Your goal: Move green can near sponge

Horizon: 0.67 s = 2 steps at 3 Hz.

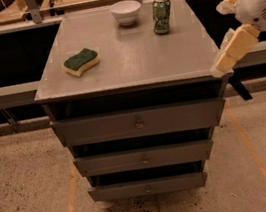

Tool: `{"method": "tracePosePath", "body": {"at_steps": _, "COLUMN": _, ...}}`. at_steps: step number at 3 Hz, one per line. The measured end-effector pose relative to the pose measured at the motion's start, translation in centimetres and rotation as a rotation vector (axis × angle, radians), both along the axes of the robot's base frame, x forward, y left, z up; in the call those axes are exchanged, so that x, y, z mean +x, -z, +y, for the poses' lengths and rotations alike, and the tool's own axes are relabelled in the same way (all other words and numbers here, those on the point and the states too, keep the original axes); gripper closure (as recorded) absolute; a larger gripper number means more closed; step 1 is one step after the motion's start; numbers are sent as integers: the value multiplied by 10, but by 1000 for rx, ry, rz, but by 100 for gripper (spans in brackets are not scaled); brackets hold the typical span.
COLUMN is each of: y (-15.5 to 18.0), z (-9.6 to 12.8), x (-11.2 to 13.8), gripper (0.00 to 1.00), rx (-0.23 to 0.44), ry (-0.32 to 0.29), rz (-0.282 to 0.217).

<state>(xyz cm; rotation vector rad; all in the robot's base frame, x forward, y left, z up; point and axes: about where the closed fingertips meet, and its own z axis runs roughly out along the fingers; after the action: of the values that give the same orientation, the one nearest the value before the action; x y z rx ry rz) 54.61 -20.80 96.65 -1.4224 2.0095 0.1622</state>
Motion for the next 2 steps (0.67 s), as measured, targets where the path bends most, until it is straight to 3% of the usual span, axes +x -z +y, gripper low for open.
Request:
{"method": "tracePosePath", "body": {"at_steps": 1, "y": 23, "z": 4, "x": 70, "gripper": 0, "rx": 275, "ry": 31, "rz": -43}}
{"method": "tracePosePath", "body": {"at_steps": 2, "y": 22, "z": 5, "x": 69, "gripper": 0, "rx": 272, "ry": 30, "rz": -44}}
